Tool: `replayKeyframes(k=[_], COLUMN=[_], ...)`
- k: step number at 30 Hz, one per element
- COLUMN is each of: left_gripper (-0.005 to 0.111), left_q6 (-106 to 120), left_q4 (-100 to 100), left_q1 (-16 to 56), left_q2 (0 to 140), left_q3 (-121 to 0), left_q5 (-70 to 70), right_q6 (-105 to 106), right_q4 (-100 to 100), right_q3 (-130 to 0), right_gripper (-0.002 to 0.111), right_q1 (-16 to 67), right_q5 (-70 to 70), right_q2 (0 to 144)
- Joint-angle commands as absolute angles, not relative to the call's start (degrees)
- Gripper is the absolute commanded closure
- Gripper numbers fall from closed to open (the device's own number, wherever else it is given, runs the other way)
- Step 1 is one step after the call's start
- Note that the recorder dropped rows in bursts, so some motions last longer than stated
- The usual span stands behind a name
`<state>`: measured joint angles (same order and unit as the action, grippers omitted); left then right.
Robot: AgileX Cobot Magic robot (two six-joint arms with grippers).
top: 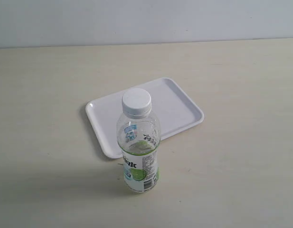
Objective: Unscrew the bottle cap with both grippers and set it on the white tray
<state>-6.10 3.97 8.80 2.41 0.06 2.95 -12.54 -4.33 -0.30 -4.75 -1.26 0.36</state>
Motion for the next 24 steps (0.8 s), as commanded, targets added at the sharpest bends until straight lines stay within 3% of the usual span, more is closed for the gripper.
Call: replayKeyframes(k=[1, 18, 21, 24], left_gripper=[0.107, 0.107, 0.107, 0.107], left_q6=[-6.22, -6.22, -6.22, -6.22], left_q4=[4.09, 4.09, 4.09, 4.09], left_q1=[9.11, 9.11, 9.11, 9.11], left_q2=[1.92, 1.92, 1.92, 1.92], left_q3=[0.00, 0.00, 0.00, 0.00], left_q5=[2.44, 2.44, 2.44, 2.44], right_q6=[-12.06, -23.87, -43.63, -58.39], right_q4=[-4.80, -3.35, -25.51, -45.79], right_q3=[0.00, 0.00, 0.00, -0.21], right_gripper=[0.108, 0.108, 0.108, 0.108], right_q1=[-4.64, -4.64, -4.64, -4.64], right_q5=[3.49, 14.30, 17.08, 22.91], right_q2=[0.00, 0.00, 1.18, 12.51])
